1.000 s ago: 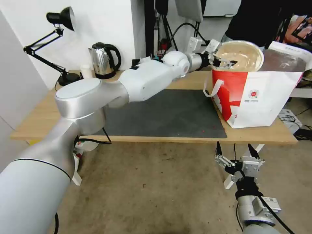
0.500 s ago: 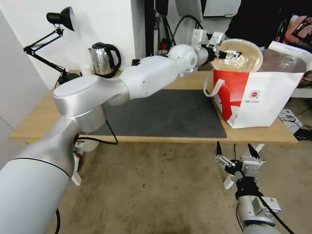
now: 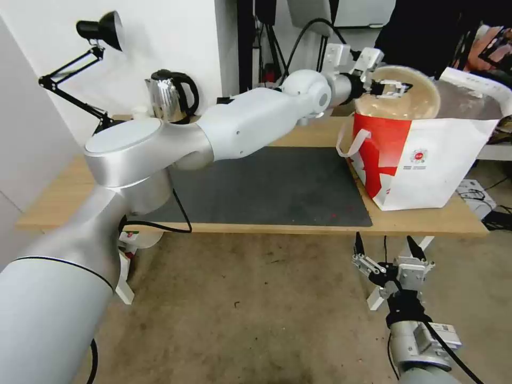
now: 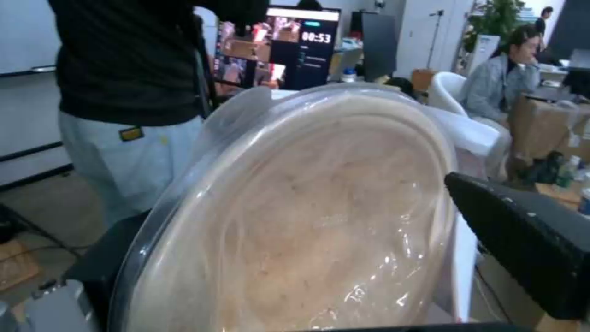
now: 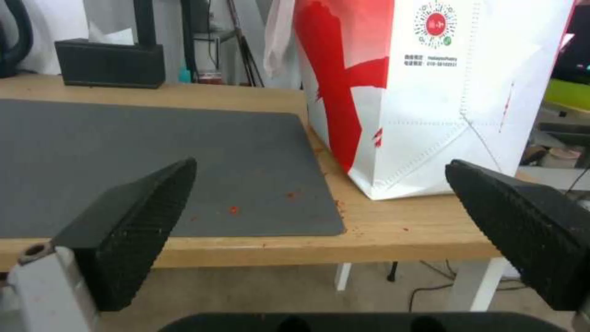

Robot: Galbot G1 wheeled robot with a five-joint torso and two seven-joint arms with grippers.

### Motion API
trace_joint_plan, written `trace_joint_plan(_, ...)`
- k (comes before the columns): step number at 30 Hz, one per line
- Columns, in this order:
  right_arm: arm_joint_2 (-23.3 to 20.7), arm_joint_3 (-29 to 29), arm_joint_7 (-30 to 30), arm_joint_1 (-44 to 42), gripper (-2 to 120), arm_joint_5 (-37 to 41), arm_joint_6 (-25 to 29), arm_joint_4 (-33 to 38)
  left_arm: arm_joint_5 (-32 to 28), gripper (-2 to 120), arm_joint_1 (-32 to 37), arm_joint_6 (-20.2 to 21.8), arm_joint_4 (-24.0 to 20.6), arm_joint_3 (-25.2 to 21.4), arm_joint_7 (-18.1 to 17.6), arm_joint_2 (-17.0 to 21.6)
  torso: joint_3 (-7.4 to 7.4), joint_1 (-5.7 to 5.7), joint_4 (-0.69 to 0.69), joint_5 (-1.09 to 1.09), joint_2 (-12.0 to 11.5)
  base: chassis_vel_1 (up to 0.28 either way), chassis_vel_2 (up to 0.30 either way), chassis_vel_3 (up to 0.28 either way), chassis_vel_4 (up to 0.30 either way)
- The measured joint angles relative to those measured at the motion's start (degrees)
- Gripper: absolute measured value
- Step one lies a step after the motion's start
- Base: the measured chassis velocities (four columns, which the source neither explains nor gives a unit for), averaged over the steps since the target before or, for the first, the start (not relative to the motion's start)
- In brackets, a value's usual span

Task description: Pick up the trash from the table and place it into the takeout bag.

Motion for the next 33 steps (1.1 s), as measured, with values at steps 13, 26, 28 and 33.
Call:
trace_joint_plan(13,0.0,0.0,0.0,0.0,100,0.0,0.0,0.0,2.0,100,-2.07,4.54,2.62,0.92,10.59,0.02,0.0,0.0,0.01,0.0,0.0,0.0,0.0,0.0,0.0)
trace_joint_plan(26,0.0,0.0,0.0,0.0,100,0.0,0.0,0.0,10.38,100,-3.3,1.16,3.7,0.8,27.34,0.04,0.0,0.0,0.0,0.0,0.0,0.0,0.0,0.0,0.0)
trace_joint_plan(28,0.0,0.0,0.0,0.0,100,0.0,0.0,0.0,11.18,100,-3.36,0.98,3.96,1.33,27.73,0.04,0.0,0.0,0.0,0.0,0.0,0.0,0.0,0.0,0.0)
trace_joint_plan(33,0.0,0.0,0.0,0.0,100,0.0,0.0,0.0,10.12,100,-2.98,0.32,4.81,1.65,26.39,0.06,0.0,0.0,0.01,0.0,0.0,0.0,0.0,0.0,0.0)
